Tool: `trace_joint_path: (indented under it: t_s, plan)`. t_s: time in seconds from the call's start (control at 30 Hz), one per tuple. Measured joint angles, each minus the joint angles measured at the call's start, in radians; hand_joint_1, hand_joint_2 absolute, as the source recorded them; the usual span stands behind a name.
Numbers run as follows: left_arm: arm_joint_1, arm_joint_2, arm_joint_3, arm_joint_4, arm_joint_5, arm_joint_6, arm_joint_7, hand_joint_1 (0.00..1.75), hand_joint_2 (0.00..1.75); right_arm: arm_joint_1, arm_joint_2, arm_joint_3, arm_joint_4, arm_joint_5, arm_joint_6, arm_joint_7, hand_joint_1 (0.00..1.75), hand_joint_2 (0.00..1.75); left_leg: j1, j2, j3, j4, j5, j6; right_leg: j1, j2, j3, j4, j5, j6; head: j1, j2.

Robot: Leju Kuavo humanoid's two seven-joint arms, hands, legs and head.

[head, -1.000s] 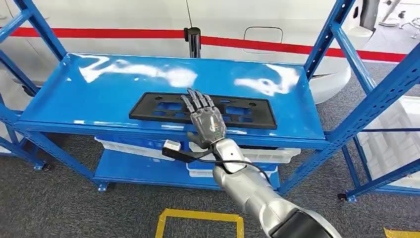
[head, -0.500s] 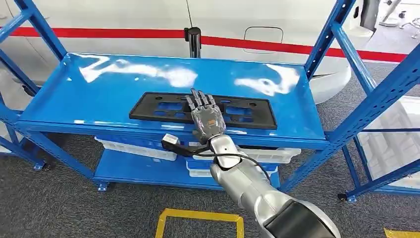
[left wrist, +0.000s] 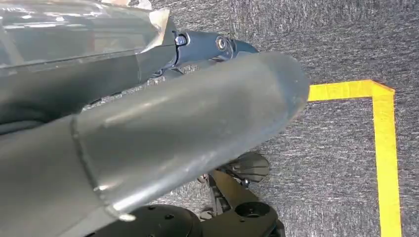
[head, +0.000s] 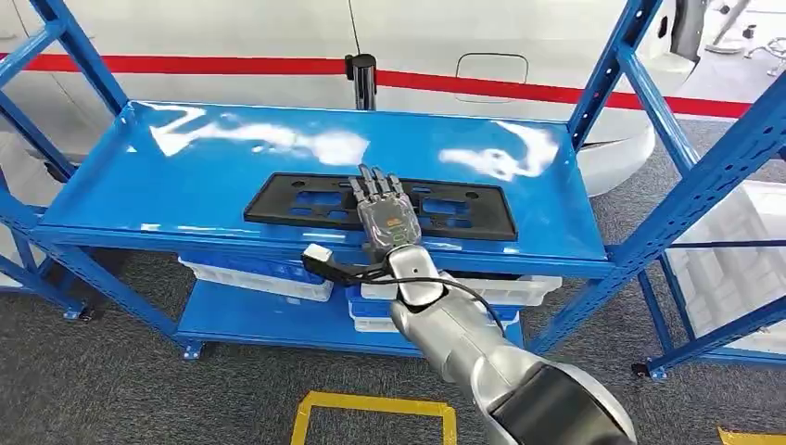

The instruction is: Take the parts from the cabinet and place them on the table.

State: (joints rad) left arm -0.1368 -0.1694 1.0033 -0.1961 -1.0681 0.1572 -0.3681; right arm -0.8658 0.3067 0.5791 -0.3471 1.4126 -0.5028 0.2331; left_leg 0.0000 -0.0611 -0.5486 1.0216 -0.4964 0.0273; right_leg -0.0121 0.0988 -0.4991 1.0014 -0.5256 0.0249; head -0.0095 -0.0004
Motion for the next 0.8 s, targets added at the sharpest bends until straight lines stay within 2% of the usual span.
trace_joint_path:
  t_s: [0.03, 0.13, 0.2, 0.3, 0.8]
  plan:
    - [0.000, 0.000, 0.000, 0.000, 0.000, 0.000, 0.000, 0.00, 0.00, 0.000, 0.000, 0.000, 0.002, 0.000, 0.002, 0.000, 1.57, 1.75, 0.000, 0.000, 0.001, 0.000, 0.000, 0.000, 0.000, 0.000, 0.001, 0.000, 0.000, 0.000, 0.000, 0.000]
    - [-0.001, 0.000, 0.000, 0.000, 0.000, 0.000, 0.002, 0.00, 0.00, 0.000, -0.002, 0.000, 0.012, 0.001, 0.002, 0.003, 1.64, 1.75, 0.000, 0.000, -0.001, 0.000, 0.001, 0.000, 0.000, 0.000, 0.000, 0.000, 0.001, 0.001, 0.000, 0.000]
    - [-0.001, 0.000, 0.000, 0.000, 0.000, 0.000, 0.004, 0.00, 0.00, 0.001, -0.002, 0.000, 0.018, 0.002, 0.002, 0.006, 1.59, 1.75, 0.000, 0.001, -0.002, 0.000, 0.002, -0.001, 0.000, 0.001, -0.001, 0.000, 0.002, 0.003, 0.000, 0.000]
    - [-0.002, 0.000, 0.000, 0.000, 0.000, 0.000, 0.004, 0.00, 0.00, 0.001, -0.002, 0.000, 0.024, 0.006, 0.001, 0.007, 1.66, 1.75, 0.000, 0.000, -0.003, 0.000, 0.002, -0.001, 0.000, 0.000, -0.003, 0.000, 0.002, 0.003, 0.000, 0.000]
    - [-0.002, 0.000, 0.000, 0.000, 0.000, 0.002, 0.005, 0.00, 0.00, 0.001, -0.003, 0.000, 0.030, 0.016, -0.002, 0.004, 1.66, 1.75, 0.000, 0.000, -0.007, 0.000, 0.002, -0.001, 0.000, 0.000, -0.006, 0.000, 0.002, 0.003, 0.000, 0.000]
